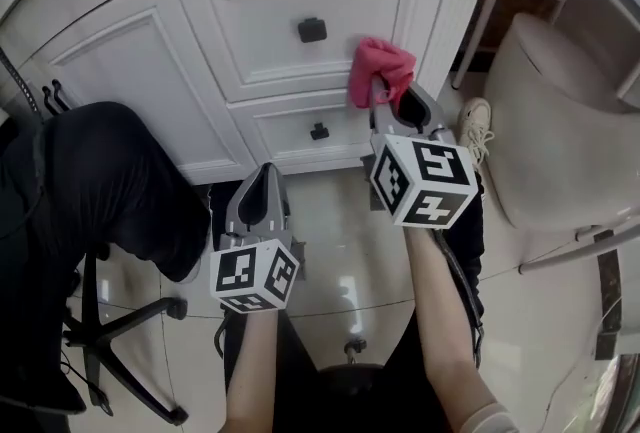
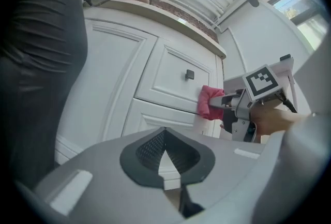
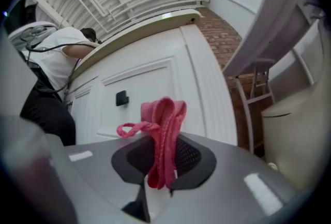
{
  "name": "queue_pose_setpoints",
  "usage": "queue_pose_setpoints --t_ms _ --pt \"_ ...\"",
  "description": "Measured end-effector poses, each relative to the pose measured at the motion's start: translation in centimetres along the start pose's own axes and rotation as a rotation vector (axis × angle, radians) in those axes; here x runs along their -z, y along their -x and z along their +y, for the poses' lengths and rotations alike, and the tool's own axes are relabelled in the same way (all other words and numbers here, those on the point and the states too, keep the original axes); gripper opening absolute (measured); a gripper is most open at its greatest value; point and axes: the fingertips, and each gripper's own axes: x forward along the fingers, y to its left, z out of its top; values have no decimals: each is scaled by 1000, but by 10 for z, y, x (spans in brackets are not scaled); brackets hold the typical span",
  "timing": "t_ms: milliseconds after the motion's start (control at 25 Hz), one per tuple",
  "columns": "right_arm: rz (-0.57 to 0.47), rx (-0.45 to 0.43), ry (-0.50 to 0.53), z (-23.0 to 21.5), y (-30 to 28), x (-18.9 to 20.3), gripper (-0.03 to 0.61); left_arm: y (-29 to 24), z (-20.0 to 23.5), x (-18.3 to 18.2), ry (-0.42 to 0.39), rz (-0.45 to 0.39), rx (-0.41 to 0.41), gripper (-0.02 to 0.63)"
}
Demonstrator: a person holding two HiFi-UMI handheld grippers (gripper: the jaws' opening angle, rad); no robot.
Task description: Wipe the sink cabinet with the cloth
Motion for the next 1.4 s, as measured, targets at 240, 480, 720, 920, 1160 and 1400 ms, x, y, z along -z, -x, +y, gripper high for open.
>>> queue_pose_setpoints --t_ms 240,480,720,920,1160,1400 --pt "-2 164 -33 -85 25 -2 63 -8 -26 15 -15 24 24 15" --pt "-79 62 -63 -21 32 6 63 6 4 23 -12 37 -23 15" --pt "-21 -207 -37 131 0 51 63 31 42 24 -39 47 -44 14" --pt "55 -285 -21 190 -26 91 63 46 76 23 3 39 -94 15" --pt "52 -199 -9 147 -26 90 63 31 69 32 6 63 -80 15" --pt "30 0 -37 22 1 79 63 -4 9 38 6 59 -8 15"
